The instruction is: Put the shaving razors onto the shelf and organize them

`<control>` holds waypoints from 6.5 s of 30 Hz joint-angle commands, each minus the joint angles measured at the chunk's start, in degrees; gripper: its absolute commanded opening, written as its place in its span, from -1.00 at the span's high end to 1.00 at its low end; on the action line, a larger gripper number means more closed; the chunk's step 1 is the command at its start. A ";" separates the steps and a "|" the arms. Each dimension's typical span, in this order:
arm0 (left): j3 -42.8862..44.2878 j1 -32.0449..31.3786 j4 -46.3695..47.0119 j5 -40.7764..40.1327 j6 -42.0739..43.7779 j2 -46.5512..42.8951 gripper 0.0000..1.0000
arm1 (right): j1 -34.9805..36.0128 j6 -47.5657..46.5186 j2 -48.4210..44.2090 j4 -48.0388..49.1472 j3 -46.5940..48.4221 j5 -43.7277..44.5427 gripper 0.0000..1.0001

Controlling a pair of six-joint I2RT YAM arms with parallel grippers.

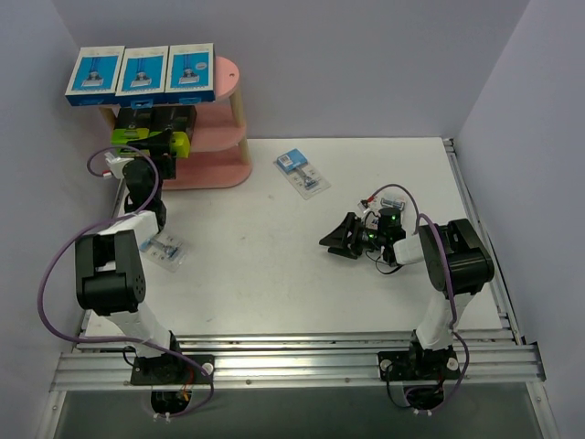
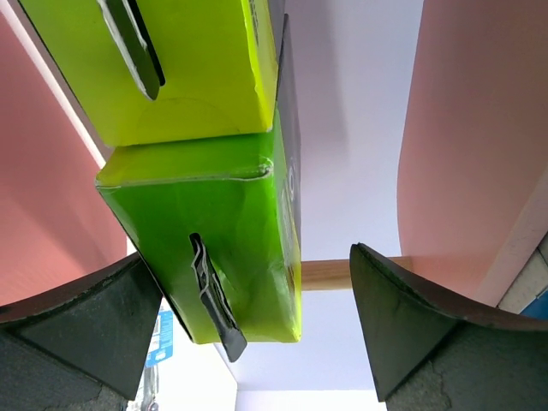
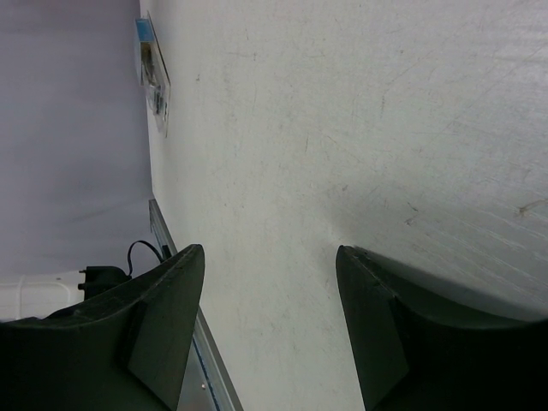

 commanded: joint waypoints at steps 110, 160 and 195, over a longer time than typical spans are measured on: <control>12.20 -9.65 -14.44 -7.02 96.69 -4.98 -1.00 | -0.92 -2.26 10.15 -5.05 -2.75 11.02 -0.21; 15.45 -11.49 -9.43 -19.95 96.87 1.79 -0.48 | -1.01 -2.35 13.14 -4.70 -1.17 10.76 -0.20; 3.16 -14.57 -12.67 -16.34 92.56 -15.86 -0.88 | -1.10 -2.62 12.79 -3.56 -1.35 11.02 -0.16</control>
